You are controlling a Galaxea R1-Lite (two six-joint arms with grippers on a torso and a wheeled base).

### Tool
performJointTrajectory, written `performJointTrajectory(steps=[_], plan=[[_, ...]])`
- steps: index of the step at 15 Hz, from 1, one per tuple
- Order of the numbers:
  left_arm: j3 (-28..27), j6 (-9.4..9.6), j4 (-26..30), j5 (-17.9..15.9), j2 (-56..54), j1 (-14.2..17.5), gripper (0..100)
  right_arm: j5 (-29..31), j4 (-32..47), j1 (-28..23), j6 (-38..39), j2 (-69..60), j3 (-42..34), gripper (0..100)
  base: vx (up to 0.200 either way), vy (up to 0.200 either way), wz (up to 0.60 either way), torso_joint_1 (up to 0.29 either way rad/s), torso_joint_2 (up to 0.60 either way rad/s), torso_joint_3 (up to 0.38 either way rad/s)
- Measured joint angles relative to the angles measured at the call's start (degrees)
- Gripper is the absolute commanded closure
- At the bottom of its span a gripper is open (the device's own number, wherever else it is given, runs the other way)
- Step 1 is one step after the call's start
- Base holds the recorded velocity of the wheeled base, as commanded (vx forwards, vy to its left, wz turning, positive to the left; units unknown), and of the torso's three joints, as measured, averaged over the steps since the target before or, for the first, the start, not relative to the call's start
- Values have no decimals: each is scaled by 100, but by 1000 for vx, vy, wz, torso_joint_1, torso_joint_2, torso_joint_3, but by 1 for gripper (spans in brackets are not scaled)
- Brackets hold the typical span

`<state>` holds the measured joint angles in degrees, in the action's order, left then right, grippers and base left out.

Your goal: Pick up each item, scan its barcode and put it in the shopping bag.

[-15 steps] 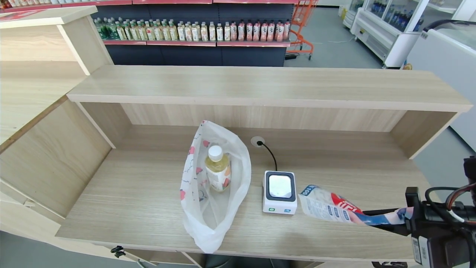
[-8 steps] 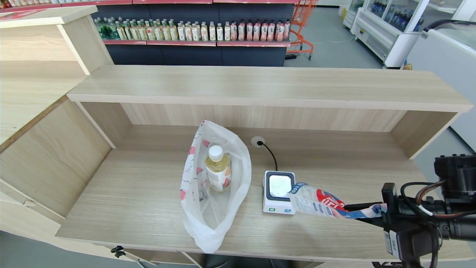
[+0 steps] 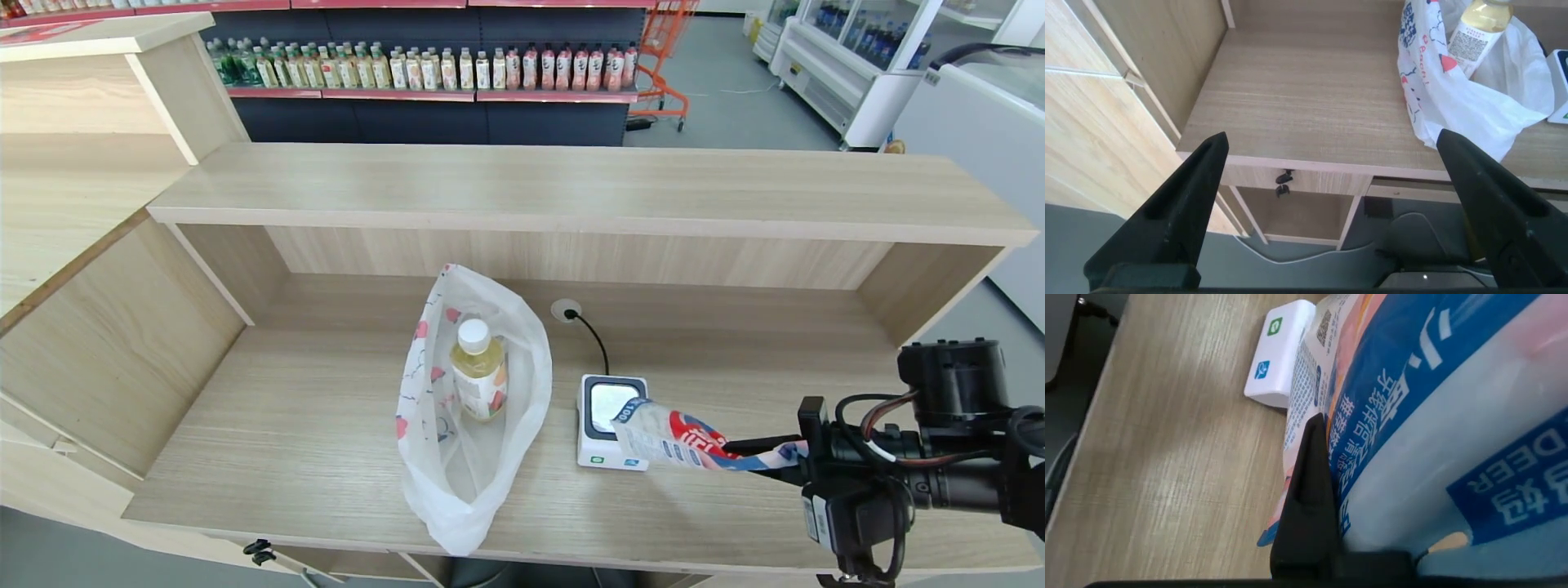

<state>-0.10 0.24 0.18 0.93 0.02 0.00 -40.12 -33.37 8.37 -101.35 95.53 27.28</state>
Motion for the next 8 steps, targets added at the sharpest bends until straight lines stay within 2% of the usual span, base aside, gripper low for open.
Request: performJointTrajectory(steps=[8], plan=[[0, 2, 0, 2, 0, 0, 0, -17, -853, -2, -6, 856, 372, 100, 0, 0, 0, 0, 0, 0]])
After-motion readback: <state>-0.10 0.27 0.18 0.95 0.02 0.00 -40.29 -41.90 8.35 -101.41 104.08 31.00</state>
